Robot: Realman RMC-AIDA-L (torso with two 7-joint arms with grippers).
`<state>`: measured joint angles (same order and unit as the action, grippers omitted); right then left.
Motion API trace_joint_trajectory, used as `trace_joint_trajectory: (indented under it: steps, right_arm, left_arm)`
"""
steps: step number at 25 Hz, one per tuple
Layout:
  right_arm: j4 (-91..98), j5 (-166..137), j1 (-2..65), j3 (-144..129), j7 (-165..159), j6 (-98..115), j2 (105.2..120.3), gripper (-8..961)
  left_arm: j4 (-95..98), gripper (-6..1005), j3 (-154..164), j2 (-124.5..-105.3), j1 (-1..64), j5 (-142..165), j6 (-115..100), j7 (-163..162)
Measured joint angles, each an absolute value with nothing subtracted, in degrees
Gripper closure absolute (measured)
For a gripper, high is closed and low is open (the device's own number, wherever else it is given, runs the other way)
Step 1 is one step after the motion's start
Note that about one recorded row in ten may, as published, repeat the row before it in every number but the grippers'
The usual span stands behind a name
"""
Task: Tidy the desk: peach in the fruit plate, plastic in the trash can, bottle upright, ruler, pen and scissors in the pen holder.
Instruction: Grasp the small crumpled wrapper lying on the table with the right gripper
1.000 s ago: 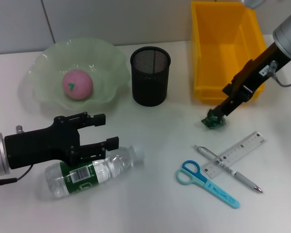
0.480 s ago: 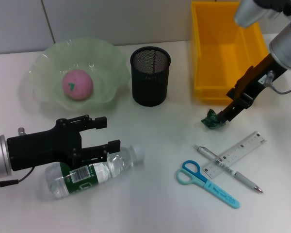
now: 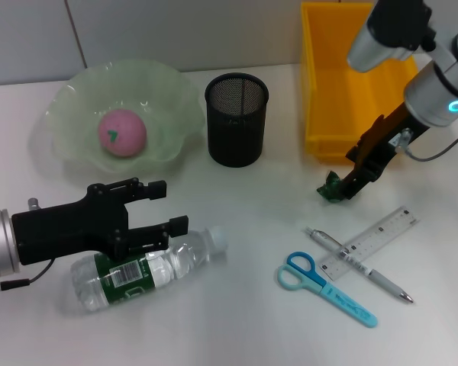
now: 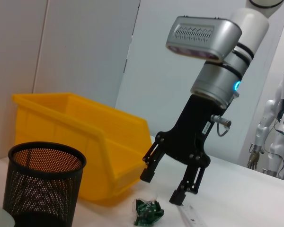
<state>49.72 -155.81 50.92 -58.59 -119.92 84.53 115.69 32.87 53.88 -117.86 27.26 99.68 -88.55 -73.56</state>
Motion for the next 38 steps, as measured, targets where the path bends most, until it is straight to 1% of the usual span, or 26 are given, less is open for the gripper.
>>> trace_joint_trajectory:
  steps: [4, 12, 28, 38]
  right_arm:
    - [48.1, -156.0, 50.9, -59.0, -119.3, 81.8, 116.64, 141]
    - [46.8, -156.2, 50.7, -60.2, -119.3, 79.1, 117.55, 141]
    - [43.6, -156.4, 50.6, -60.7, -119.3, 75.1, 117.72, 141]
    - [43.2, -156.4, 50.5, -61.9, -119.5, 74.0, 118.01, 203]
  left_arm:
    - [32.9, 242, 53.8, -117.86, 27.5, 99.7, -88.4, -73.6]
    - [32.9, 243, 53.9, -117.86, 27.8, 99.7, -88.2, -73.7]
    - [32.9, 243, 53.9, -117.71, 27.8, 99.7, -88.2, -74.1]
    - [32.9, 243, 53.7, -117.68, 27.6, 99.7, -88.5, -74.2]
